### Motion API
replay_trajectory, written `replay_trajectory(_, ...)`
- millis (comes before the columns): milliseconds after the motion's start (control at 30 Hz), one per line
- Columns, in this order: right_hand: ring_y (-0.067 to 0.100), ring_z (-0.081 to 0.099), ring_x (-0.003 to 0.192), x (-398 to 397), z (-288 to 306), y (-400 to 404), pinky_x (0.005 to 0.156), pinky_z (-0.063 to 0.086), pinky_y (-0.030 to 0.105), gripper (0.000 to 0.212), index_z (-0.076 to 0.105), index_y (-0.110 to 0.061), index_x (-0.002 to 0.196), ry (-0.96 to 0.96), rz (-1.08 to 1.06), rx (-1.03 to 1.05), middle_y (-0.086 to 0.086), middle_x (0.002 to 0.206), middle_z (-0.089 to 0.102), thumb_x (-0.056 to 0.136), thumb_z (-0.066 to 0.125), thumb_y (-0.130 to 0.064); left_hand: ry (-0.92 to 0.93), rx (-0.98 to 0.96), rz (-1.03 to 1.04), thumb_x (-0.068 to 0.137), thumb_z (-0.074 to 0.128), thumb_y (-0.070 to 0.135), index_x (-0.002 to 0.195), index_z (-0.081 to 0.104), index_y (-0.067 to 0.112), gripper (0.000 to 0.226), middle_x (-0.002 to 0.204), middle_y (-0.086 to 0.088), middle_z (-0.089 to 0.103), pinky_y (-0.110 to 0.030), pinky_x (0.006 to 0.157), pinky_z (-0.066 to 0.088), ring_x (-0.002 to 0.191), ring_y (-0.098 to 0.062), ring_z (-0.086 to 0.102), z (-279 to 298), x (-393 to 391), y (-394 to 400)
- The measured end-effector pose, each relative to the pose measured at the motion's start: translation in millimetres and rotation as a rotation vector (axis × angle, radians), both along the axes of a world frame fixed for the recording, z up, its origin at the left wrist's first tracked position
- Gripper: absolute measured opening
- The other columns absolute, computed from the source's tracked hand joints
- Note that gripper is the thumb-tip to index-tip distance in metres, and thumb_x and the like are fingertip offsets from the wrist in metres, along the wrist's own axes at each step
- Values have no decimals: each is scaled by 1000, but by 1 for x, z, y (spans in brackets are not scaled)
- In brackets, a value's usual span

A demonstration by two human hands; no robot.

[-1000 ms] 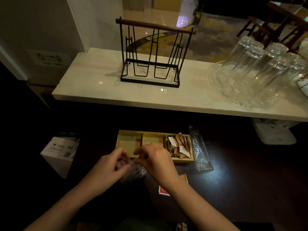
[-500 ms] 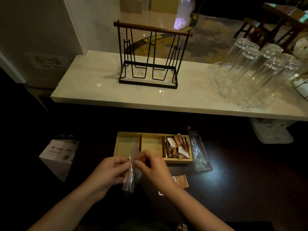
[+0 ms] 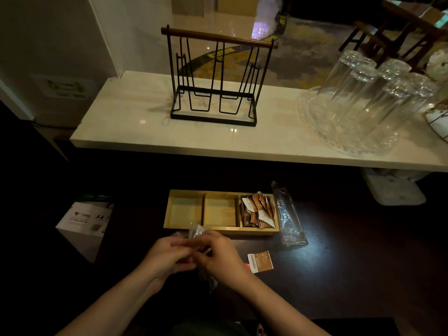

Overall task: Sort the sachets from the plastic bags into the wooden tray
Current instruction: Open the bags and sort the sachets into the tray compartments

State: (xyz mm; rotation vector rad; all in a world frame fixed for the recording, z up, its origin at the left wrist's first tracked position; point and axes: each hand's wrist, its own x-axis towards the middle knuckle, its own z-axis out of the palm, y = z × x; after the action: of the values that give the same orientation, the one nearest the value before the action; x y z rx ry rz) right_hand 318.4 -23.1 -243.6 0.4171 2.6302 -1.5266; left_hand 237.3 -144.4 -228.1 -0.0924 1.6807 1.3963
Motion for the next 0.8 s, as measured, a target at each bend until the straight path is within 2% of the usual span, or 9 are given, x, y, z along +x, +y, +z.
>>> replay_trajectory(100,7,57,97,-1,0,0,81,48,11,26,66,-20,114,36,-38,10,-5,112,58,89,61,-14,36,-41,-39,85,57,-6,88,69,-1,13,78,-16,67,-28,57,59,69,-23,63,-3,-2,-2)
replay_trajectory(167,9,59,97,-2,0,0,84,52,18,25,64,-16,113,47,-100,-6,-1,111,63,89,61,-11,69,-67,-31,86,59,-2,89,68,-5,10,78,-17,66,-29,55,59,68,-22,65,-4,-1,-1)
replay_trajectory(233,10,62,96,-2,0,1,84,53,24,23,63,-15,111,50,-132,-25,1,107,67,88,61,-10,114,-93,-40,86,60,1,86,69,-4,10,70,-14,64,-25,49,56,62,-18,62,-5,-1,-1)
replay_trajectory(300,7,62,96,-3,0,2,84,53,21,23,64,-17,109,62,-122,-27,-1,105,68,87,63,-11,150,-114,-56,86,61,3,84,70,-3,11,67,-12,62,-23,47,53,60,-16,60,-7,-2,0)
replay_trajectory(400,3,60,94,-5,-1,2,80,50,11,29,63,-19,112,91,-89,-41,-4,107,66,84,69,-17,156,-128,-64,85,65,7,83,71,0,10,75,-14,66,-22,49,54,68,-19,64,-13,-6,1)
replay_trajectory(533,0,52,97,-4,0,-2,75,44,4,44,55,-21,119,74,-72,-27,-10,111,54,79,73,-20,80,-79,-56,81,70,13,81,73,4,10,71,-9,72,-24,53,54,67,-19,68,-15,-5,4)
replay_trajectory(667,1,56,92,-6,0,-2,74,46,7,32,57,-21,113,95,-148,14,-7,105,60,83,67,-16,-4,-49,-3,81,69,15,88,71,4,13,78,-9,69,-25,55,55,76,-19,64,-17,-5,8)
replay_trajectory(800,-14,55,76,-4,4,8,65,43,2,21,66,-16,108,60,-138,27,-20,80,57,87,64,-17,-118,10,38,81,67,15,86,65,6,10,70,-5,61,-22,48,53,69,-16,57,-18,-7,9)
